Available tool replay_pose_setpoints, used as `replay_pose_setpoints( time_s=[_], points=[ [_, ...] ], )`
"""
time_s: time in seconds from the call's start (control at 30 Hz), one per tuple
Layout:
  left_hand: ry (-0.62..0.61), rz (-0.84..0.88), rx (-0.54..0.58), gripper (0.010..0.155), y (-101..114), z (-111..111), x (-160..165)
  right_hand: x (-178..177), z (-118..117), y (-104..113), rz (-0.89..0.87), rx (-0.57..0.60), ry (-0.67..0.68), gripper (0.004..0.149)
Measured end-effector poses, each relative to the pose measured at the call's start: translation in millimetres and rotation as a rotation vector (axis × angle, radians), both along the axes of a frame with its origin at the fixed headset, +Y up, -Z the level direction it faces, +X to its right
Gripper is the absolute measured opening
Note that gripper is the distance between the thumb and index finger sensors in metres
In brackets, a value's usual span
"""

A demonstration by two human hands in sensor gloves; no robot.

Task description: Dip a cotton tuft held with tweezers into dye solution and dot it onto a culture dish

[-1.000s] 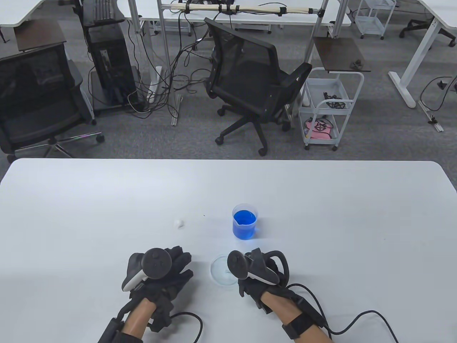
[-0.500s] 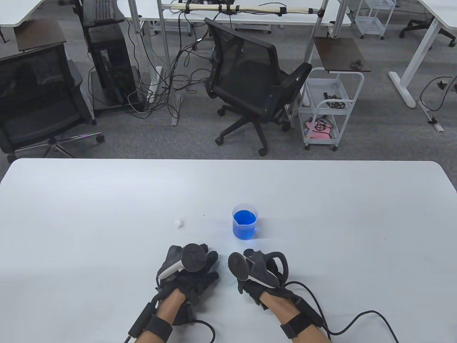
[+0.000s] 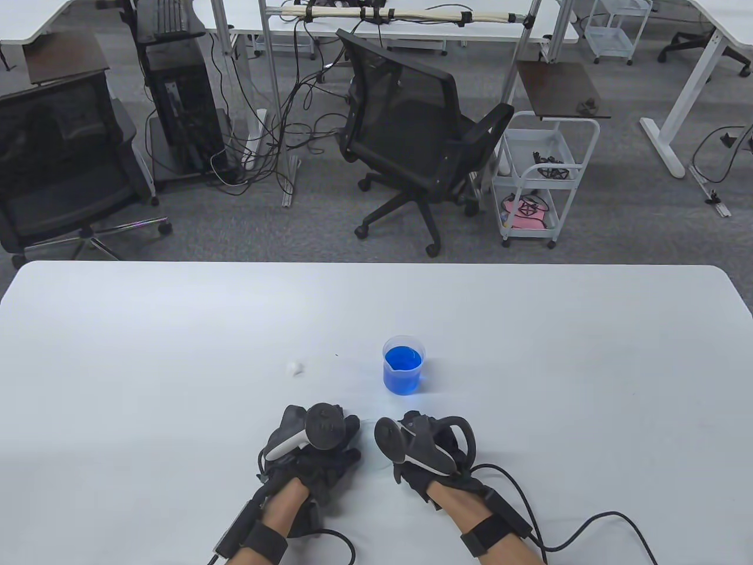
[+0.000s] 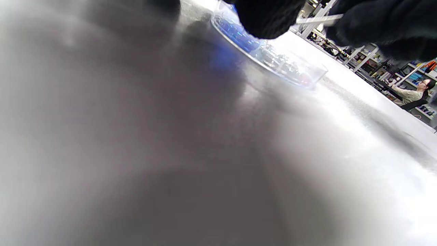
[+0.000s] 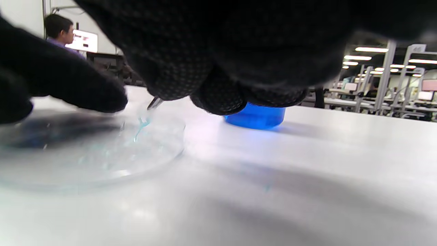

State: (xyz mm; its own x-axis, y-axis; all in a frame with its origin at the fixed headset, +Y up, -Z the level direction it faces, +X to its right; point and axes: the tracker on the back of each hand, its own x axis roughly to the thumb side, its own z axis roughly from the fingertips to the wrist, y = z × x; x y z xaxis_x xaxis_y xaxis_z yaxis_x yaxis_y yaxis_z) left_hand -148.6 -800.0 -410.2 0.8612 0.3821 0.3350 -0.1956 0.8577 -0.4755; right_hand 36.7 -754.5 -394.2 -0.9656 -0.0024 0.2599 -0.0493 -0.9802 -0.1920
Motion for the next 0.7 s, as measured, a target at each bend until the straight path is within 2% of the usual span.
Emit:
replay_pose_setpoints(
  time_s=[0.1,0.17,0.47,0.57,0.7],
  points=[
    [0.003,0.0,-0.004,0.066,0.0,0.0,-0.1,7.9,3.7,9.8,-0.028,0.034,-0.015,0.039],
    [0.004,0.0,-0.006,0.066,0.0,-0.1,-0.2,9.9,5.3,9.1,-0.036,0.043,-0.014,0.039],
    [0.006,0.004,-0.019,0.067,0.1,-1.3,-0.4,-4.4,0.0,-20.5,0.067,-0.028,0.01,0.039],
    [0.003,-0.001,-0.02,0.067,0.5,-1.5,-0.1,-3.4,-0.2,-18.1,0.058,-0.025,0.004,0.039],
    [0.003,0.0,-0.025,0.067,0.3,-2.1,0.1,6.4,2.6,-4.4,0.008,0.006,-0.015,0.039]
  ],
)
